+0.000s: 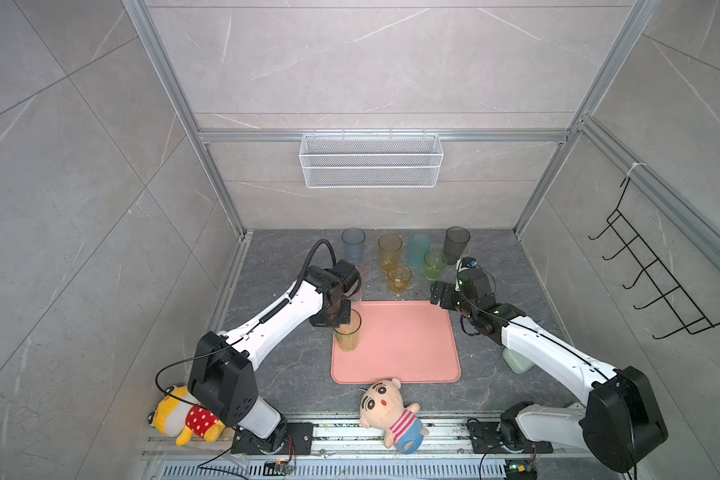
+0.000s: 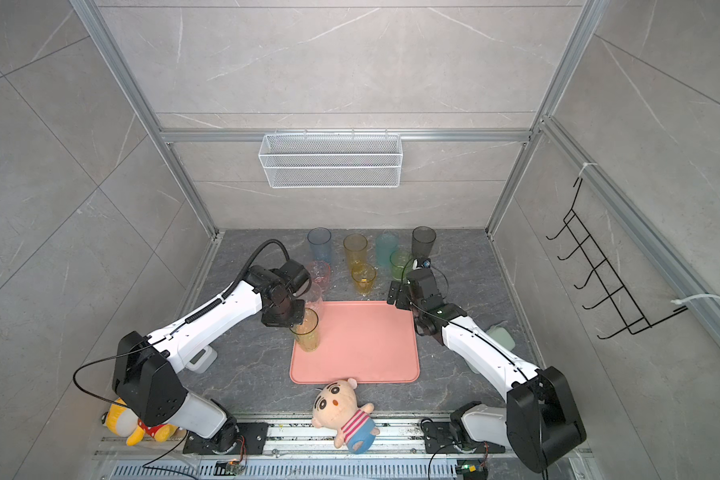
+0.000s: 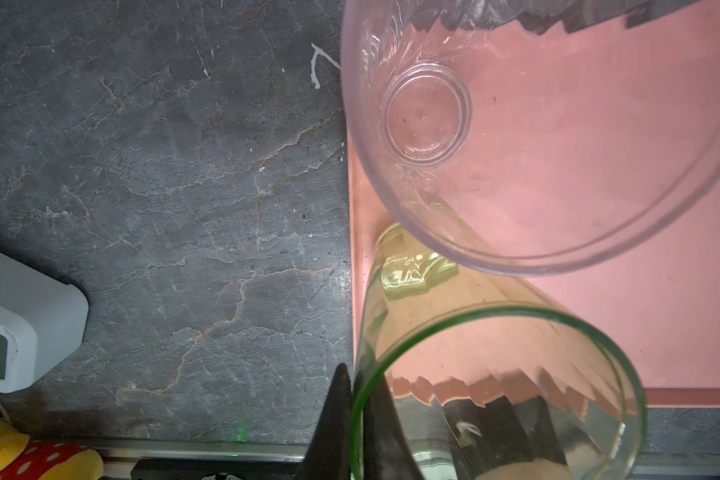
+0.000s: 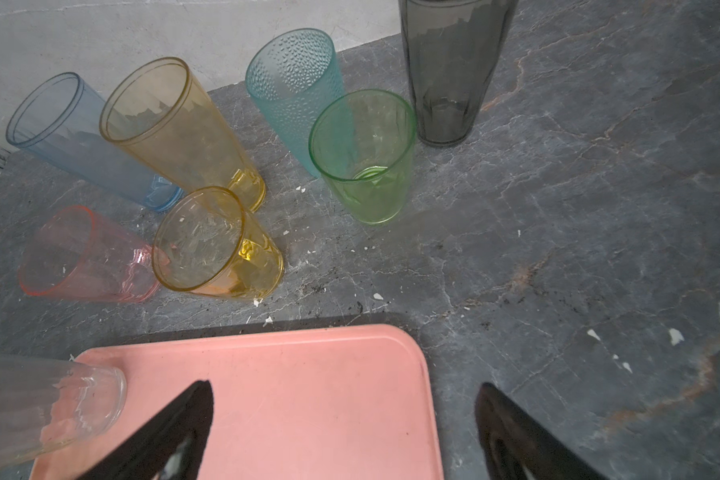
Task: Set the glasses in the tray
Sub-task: 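Lower the green glass onto the tray beside the clear glass, then open the left gripper and lift it off the green glass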
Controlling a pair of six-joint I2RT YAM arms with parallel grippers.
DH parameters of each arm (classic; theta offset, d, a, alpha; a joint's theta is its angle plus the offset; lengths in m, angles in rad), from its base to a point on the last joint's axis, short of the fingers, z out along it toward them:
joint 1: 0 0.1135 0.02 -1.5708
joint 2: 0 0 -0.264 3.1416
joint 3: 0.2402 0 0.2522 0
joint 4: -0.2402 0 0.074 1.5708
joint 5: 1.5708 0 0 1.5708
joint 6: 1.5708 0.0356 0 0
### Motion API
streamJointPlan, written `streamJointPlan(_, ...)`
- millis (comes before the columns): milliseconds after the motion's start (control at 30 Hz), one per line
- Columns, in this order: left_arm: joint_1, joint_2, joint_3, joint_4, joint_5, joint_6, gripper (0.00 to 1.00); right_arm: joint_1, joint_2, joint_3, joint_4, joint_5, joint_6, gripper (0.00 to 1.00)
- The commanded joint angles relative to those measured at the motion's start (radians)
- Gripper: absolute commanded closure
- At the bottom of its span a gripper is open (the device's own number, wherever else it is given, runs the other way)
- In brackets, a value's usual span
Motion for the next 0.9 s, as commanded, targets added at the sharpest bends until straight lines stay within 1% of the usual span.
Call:
streamJointPlan(0, -0.005, 0.01, 0.041, -0.017, -0.002, -0.016, 0.9, 0.006, 0.001, 0.031, -0.023, 0.015, -0.024, 0.01)
streamJointPlan(100, -0.005, 0.01, 0.05, -0.017, -0.001, -0.015, 0.86, 0.006, 0.002, 0.031, -0.024, 0.015, -0.023, 0.01)
streamJointPlan(200, -0.005, 0.008, 0.063, -0.023, -0.003, -0.009, 0.79, 0.006, -0.001, 0.032, -0.026, 0.015, -0.023, 0.01)
streamJointPlan(500, -0.004, -0.001, 0.134, -0.069, -0.026, 0.003, 0.67, 0.007, -0.009, 0.03, -0.025, 0.018, -0.025, 0.01)
streamJointPlan(867, 0.002, 0.022, 0.323, -0.13, -0.083, 0.037, 0.57, 0.008, -0.041, 0.015, -0.019, 0.033, -0.028, 0.01)
